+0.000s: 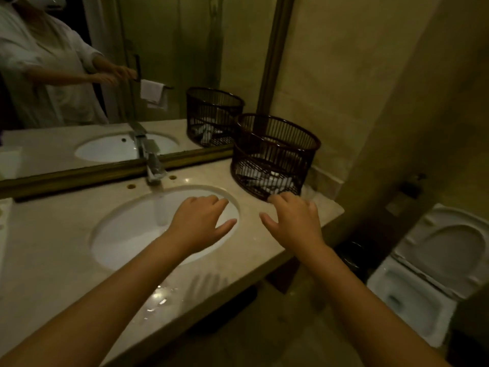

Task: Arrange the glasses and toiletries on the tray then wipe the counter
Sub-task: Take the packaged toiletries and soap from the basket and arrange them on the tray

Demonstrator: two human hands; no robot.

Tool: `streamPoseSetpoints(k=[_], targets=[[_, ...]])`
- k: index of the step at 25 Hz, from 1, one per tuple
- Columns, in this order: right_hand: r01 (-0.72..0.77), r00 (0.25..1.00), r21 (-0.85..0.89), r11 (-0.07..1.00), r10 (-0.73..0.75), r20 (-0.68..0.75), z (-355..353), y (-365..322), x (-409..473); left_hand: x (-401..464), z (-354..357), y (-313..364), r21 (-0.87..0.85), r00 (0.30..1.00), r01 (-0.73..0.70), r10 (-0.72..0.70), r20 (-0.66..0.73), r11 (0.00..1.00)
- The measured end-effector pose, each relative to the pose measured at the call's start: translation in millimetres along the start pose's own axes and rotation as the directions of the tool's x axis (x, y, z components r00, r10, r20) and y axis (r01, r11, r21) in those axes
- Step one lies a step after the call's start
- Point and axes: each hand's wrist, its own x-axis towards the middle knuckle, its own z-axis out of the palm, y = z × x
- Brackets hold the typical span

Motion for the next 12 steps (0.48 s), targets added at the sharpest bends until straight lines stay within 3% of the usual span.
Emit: streamPoseSetpoints(k=[6,12], targets=[[0.049,0.998,0.038,0.998,-0.051,0.040,-1,73,12,51,10,58,0.006,0.999,0.005,-0.005,-0.037,1.000],[0.055,0.998,0.084,0.995,-0.055,0.004,15,134,73,141,36,66,0.021,0.995,-0.020,0.022,-0.096,1.000]])
